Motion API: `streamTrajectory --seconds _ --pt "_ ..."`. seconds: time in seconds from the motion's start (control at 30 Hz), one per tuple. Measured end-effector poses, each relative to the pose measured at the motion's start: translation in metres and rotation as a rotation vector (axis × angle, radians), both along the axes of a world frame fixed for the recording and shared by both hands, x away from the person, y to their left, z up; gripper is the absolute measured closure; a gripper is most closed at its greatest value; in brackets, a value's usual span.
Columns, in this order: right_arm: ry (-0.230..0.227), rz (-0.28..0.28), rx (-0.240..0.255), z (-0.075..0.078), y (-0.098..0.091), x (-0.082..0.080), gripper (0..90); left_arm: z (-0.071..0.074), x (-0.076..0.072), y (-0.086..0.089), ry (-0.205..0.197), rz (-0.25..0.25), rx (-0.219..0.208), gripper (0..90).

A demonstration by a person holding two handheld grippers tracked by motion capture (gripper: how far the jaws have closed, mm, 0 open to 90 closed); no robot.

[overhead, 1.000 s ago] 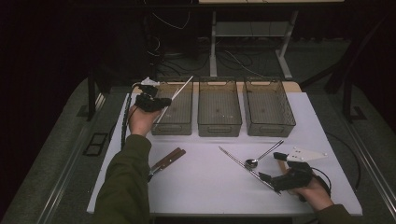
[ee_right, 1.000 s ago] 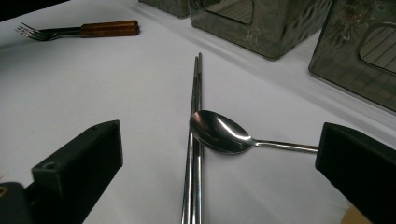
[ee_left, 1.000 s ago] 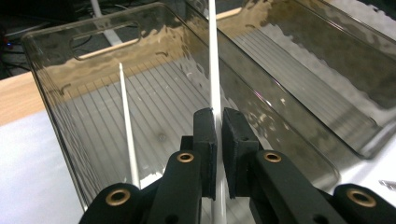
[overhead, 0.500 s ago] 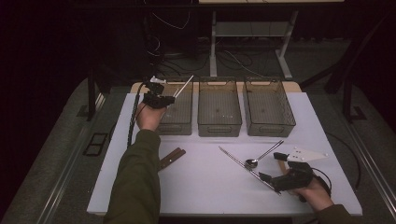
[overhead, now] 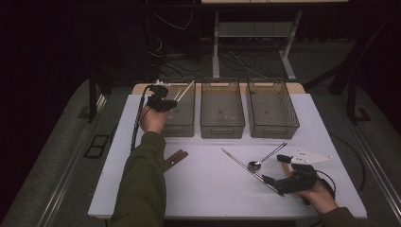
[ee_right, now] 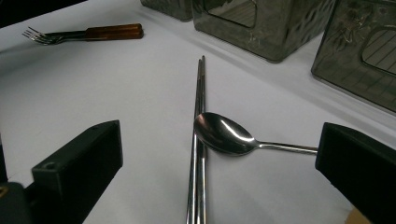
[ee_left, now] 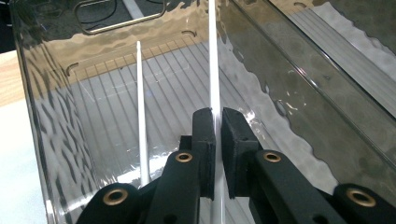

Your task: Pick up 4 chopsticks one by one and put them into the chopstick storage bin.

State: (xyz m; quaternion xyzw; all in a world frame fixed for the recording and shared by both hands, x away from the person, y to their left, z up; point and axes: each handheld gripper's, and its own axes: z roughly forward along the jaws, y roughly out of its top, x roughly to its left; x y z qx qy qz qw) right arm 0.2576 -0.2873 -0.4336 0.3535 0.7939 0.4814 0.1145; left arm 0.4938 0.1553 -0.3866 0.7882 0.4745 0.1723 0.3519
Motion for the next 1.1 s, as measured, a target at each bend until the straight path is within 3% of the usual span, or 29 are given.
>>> streamTrajectory --seconds 0.37,0.57,0.73,0.8,0.93,1.1 --pt "0.000 0.000 -0.002 0.000 0.001 0.000 0.9 0.000 -0.001 -0.001 -0.011 -0.008 0.015 69.1" --pt "0.000 0.000 -0.003 -0.001 0.001 0.000 0.8 0.002 -0.008 0.000 -0.049 -0.056 -0.008 57.0" --pt "-0.002 0.004 -0.006 -0.001 0.001 0.000 0.9 0.008 -0.019 0.004 -0.063 -0.075 -0.043 49.2" --pt "-0.001 0.002 -0.007 -0.001 0.001 0.000 0.8 0.011 -0.024 0.006 -0.047 -0.087 -0.058 46.3" --pt "-0.001 0.001 -0.011 -0.001 0.002 0.001 0.9 0.017 -0.036 0.010 -0.051 -0.121 -0.070 41.3" --pt "0.001 -0.003 -0.012 -0.002 0.002 0.001 0.9 0.022 -0.056 0.010 -0.067 -0.174 -0.122 37.1"
